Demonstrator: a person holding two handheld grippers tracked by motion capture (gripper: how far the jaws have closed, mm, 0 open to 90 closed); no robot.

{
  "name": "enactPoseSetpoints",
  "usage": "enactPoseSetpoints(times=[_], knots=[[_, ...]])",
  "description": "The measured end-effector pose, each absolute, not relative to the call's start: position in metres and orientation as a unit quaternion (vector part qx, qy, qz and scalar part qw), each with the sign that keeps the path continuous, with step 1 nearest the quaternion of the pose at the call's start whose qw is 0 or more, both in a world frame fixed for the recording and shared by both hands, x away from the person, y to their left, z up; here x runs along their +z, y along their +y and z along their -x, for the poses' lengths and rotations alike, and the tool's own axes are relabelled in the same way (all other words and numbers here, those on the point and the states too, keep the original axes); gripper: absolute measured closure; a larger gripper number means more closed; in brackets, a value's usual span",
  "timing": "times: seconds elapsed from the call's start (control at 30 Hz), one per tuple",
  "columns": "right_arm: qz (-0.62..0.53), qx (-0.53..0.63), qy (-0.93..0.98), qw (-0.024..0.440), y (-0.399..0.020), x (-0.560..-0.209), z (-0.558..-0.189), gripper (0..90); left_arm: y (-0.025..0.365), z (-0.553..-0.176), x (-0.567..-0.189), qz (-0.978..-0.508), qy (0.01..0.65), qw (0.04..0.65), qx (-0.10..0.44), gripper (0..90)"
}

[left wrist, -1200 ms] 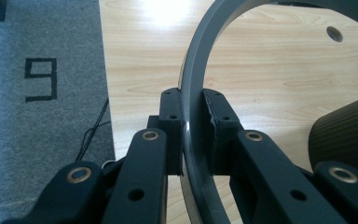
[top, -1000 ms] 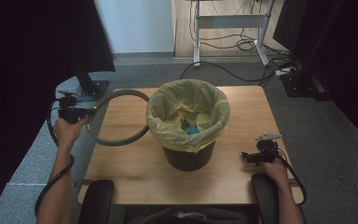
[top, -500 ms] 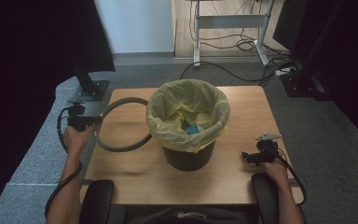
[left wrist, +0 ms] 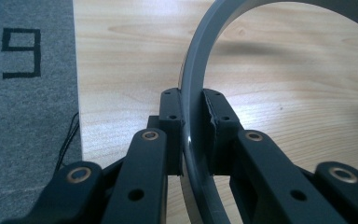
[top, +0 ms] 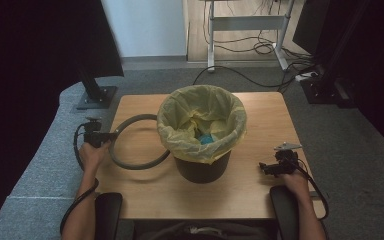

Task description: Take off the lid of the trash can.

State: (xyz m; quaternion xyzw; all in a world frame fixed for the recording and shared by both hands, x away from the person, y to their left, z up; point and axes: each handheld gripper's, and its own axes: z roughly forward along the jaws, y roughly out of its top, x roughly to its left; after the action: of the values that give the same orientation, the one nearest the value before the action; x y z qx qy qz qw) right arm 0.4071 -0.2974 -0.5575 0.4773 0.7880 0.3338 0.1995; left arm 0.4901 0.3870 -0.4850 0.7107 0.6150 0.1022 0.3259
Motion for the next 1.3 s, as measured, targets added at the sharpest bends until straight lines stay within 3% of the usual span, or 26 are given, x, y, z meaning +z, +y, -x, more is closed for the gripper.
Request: enactPoseSetpoints(times=[0.87,1.07,1.3], knots=[[-0.478,0.334,0.787,0.2,-0.297,-0.558,-0.406,0.0,0.37,-0.479,-0.526,-0.737,0.599,0.277,0.149,76.0],[-0.478,0.334,0.787,0.2,-0.297,-0.557,-0.406,0.0,0.365,-0.471,-0.532,-0.749,0.568,0.306,0.155,50.2],[-0.478,0.334,0.788,0.2,-0.297,-0.558,-0.406,0.0,0.35,-0.466,-0.539,-0.78,0.524,0.292,0.182,21.6]])
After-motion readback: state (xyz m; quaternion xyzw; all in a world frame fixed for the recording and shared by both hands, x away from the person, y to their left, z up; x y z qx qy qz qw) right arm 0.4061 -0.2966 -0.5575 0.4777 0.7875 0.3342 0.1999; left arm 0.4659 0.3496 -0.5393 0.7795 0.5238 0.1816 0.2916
